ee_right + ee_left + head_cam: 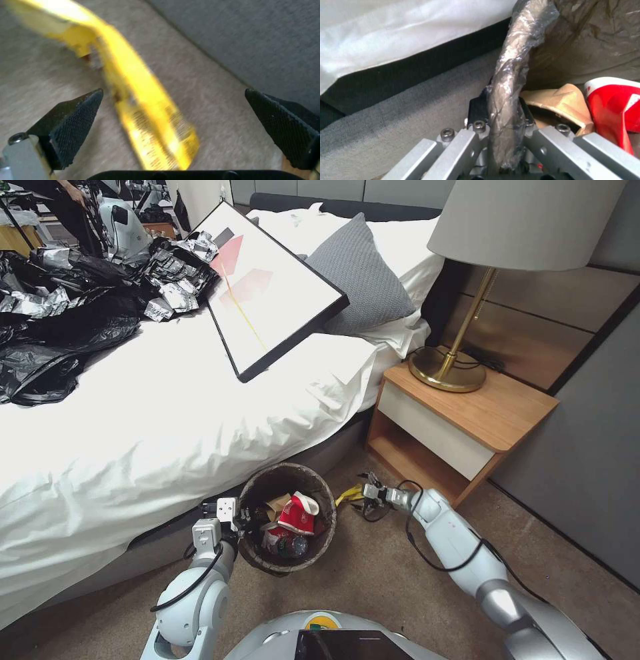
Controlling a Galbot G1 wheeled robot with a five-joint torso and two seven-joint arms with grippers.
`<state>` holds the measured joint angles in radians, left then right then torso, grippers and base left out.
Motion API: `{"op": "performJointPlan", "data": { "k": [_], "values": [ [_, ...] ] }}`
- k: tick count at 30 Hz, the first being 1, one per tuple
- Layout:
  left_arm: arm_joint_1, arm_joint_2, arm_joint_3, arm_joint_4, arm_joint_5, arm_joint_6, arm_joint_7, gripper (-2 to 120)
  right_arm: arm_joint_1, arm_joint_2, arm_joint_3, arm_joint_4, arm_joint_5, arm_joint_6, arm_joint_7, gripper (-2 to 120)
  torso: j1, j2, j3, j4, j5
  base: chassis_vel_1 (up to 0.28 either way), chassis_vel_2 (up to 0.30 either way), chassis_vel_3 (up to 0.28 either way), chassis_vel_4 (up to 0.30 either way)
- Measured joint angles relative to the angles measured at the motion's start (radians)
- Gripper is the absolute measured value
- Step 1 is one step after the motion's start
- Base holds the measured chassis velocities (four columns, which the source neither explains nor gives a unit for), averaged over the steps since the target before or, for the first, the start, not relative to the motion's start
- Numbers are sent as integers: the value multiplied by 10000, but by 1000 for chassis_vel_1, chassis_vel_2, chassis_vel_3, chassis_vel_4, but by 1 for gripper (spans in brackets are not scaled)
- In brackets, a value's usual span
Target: Pick up the trash bin, then pick up the garbage from the floor and place it into the trash bin.
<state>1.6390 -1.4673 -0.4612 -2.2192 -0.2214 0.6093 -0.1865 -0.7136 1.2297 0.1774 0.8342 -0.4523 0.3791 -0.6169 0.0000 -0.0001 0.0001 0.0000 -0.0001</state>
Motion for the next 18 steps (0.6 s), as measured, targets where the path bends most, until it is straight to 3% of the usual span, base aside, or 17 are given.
{"op": "performJointPlan", "data": {
  "k": [13,16,18],
  "values": [
    [-6,-56,-3,99,51,0,3,0,717,452,-517,-918,16,19,297,100,0,0,0,1,1,0,0,0,0],
    [-15,-60,3,100,53,0,2,0,662,510,-554,-986,54,45,339,86,0,0,-1,0,1,0,0,0,0],
    [-17,-59,3,101,53,0,2,0,644,513,-563,-992,68,45,364,84,0,0,-1,0,1,0,0,0,0]
  ]
}}
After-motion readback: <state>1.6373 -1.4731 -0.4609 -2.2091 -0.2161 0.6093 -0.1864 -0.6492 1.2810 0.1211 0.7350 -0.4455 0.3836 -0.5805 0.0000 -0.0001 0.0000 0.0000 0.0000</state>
